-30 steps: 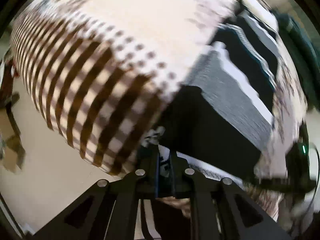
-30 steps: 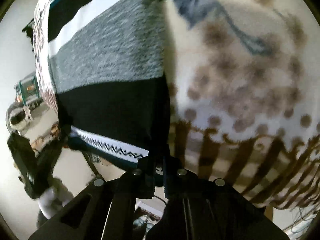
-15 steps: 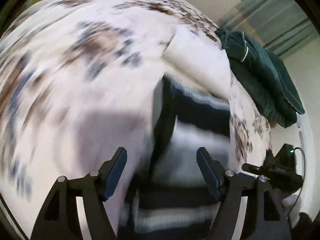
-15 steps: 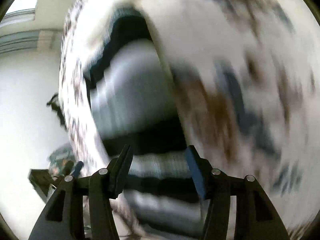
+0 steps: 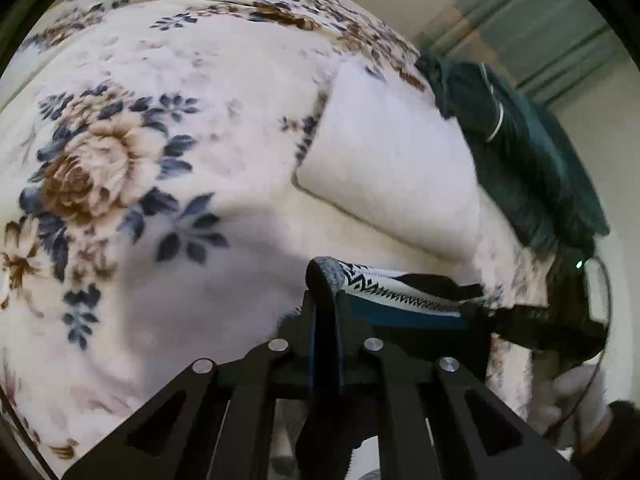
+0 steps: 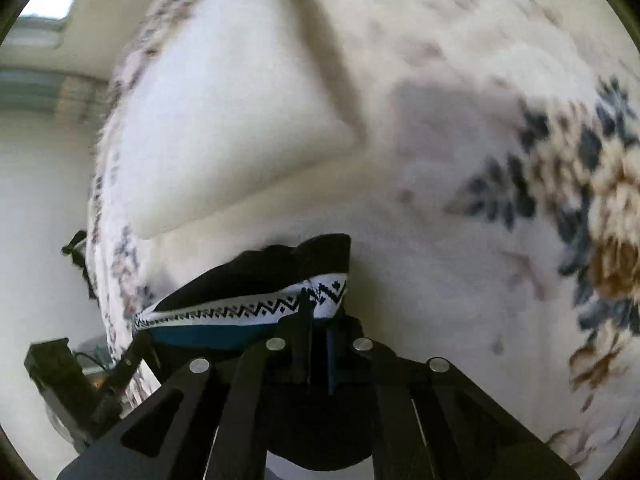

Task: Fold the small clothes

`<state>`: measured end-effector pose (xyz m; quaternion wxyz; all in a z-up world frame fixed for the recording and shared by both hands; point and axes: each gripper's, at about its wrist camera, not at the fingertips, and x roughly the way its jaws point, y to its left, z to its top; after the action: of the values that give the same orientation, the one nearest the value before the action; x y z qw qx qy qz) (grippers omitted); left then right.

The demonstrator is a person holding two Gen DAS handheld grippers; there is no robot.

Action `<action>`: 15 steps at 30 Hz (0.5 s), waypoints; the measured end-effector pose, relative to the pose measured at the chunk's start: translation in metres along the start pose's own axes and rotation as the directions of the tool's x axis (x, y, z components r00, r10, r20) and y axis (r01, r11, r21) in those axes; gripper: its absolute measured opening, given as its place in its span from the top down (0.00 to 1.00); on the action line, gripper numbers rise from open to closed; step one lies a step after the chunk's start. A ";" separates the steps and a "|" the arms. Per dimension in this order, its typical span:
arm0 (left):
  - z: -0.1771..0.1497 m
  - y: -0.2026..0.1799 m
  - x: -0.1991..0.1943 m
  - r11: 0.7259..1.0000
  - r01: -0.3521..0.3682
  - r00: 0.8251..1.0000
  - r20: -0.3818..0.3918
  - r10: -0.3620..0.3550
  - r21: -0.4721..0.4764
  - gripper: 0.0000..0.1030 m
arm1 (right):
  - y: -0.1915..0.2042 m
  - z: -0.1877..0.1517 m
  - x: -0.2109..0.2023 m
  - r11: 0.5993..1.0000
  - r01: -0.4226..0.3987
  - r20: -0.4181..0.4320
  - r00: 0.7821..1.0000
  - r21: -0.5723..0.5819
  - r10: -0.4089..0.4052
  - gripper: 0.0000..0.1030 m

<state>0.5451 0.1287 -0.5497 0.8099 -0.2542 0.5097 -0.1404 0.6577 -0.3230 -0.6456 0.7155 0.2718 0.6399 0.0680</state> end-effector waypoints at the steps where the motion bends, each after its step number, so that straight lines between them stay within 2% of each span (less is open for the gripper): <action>1: 0.002 0.004 0.002 1.000 -0.005 1.000 -0.008 0.005 -0.006 0.95 | 0.003 -0.002 -0.002 1.000 0.011 0.007 1.000 -0.023 -0.011 0.96; 4: 0.007 0.010 0.027 0.999 -0.033 0.998 -0.060 0.033 -0.002 0.95 | 0.012 0.000 0.007 0.994 0.088 0.008 0.996 -0.063 -0.088 0.96; 5: 0.005 0.012 0.035 0.999 -0.039 0.996 -0.081 0.038 -0.011 0.94 | 0.014 0.003 0.015 0.988 0.137 -0.002 0.990 -0.071 -0.138 0.96; 7: 0.007 0.010 0.041 0.998 -0.050 0.992 -0.115 0.047 -0.026 0.90 | 0.013 0.005 0.019 0.980 0.180 -0.031 0.983 -0.081 -0.183 0.93; 10: -0.006 0.006 0.015 0.998 -0.027 0.993 -0.114 0.020 -0.063 0.87 | 0.008 -0.005 0.007 0.985 0.165 -0.067 0.983 -0.057 -0.169 0.71; 12: -0.031 0.004 -0.012 0.998 -0.030 0.995 -0.101 0.024 -0.058 0.75 | 0.003 -0.029 -0.017 0.990 0.123 -0.062 0.990 -0.070 -0.127 0.56; 14: -0.068 0.003 -0.034 0.997 -0.029 0.994 -0.109 0.021 -0.069 0.48 | -0.006 -0.056 -0.037 0.993 0.096 -0.059 0.993 -0.073 -0.100 0.56; 15: -0.086 0.004 -0.040 0.997 -0.027 0.992 -0.126 0.017 -0.076 0.47 | -0.016 -0.080 -0.049 0.995 0.076 -0.068 0.994 -0.058 -0.080 0.56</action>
<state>0.4502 0.1285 -0.5518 0.7674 -0.2705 0.5672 -0.1271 0.5691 -0.3343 -0.6126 0.7020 0.2242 0.6727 0.0672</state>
